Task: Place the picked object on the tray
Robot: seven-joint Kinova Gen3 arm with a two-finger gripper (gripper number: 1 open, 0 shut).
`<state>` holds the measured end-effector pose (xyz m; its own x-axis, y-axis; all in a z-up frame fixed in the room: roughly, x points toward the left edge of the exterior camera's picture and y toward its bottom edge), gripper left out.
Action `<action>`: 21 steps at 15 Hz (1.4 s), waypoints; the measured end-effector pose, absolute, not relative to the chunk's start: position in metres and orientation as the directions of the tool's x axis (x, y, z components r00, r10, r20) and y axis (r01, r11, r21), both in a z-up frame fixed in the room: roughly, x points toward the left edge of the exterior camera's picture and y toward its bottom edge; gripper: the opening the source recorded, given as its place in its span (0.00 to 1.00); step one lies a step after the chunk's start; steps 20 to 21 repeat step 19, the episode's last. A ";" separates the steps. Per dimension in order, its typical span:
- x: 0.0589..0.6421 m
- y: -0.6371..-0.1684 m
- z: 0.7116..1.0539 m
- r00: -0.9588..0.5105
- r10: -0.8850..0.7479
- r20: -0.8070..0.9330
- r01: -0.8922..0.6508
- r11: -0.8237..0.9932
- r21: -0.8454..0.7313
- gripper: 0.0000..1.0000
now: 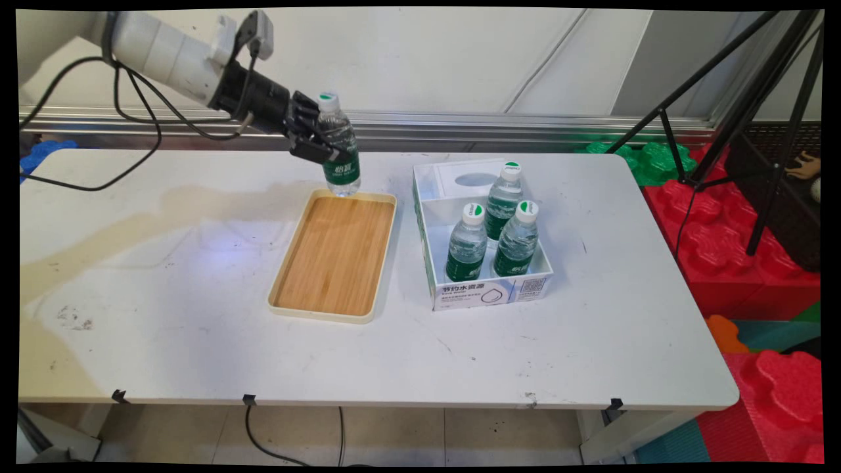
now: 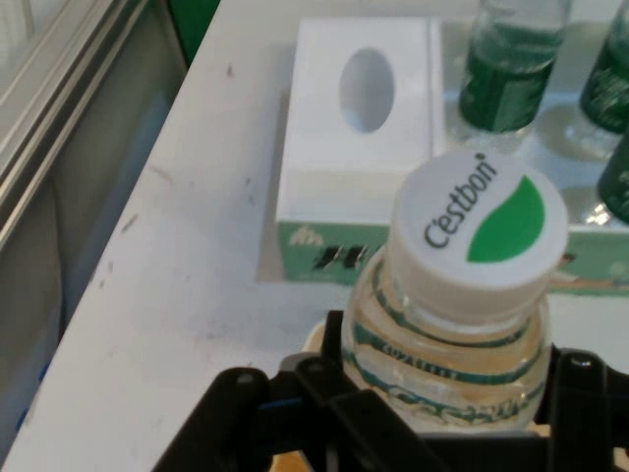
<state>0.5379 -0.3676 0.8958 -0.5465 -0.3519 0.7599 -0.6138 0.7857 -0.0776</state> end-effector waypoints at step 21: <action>0.516 -0.410 0.798 -0.550 -0.383 0.742 -0.618 0.785 -0.053 1.00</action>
